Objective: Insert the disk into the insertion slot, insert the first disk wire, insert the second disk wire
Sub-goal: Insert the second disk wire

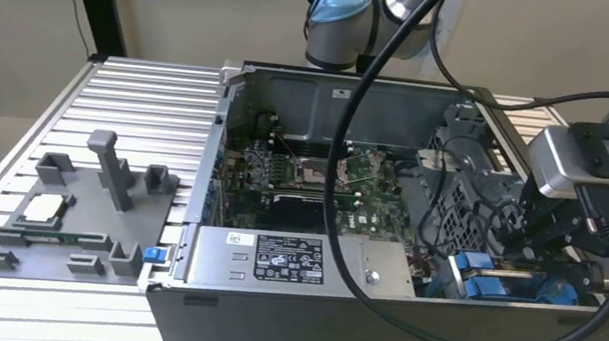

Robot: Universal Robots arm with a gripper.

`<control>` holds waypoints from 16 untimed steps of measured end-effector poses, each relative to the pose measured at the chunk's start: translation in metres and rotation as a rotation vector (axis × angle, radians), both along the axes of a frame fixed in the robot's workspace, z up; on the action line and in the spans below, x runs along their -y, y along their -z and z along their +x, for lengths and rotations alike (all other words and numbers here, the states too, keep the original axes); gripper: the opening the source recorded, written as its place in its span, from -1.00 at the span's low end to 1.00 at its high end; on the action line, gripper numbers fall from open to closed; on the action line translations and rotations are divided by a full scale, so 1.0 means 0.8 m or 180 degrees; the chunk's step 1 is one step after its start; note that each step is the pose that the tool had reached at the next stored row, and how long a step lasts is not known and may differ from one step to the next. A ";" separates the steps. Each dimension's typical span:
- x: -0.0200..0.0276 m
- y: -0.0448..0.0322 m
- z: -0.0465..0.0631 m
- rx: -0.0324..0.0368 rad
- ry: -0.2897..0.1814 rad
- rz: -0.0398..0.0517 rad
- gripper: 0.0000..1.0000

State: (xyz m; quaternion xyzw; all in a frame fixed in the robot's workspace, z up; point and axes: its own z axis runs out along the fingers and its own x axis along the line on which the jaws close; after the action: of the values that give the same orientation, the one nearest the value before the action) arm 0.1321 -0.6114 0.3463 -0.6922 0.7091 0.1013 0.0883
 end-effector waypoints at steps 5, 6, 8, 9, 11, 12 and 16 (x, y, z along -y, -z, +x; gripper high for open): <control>-0.0010 0.0041 0.000 0.0100 0.0000 -0.0015 -1.00; -0.0013 0.0046 0.000 0.0115 0.0000 -0.0017 -1.00; -0.0013 0.0051 0.000 0.0122 0.0000 -0.0021 -1.00; -0.0013 0.0050 0.000 0.0123 -0.0001 -0.0022 -1.00; -0.0013 0.0050 0.000 0.0123 0.0000 -0.0023 -1.00; -0.0014 0.0052 0.000 0.0123 0.0000 -0.0022 -1.00; -0.0020 0.0055 0.000 0.0127 0.0000 -0.0024 -1.00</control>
State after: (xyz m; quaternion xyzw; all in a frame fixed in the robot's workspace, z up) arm 0.1322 -0.6099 0.3419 -0.6944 0.7076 0.0848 0.0997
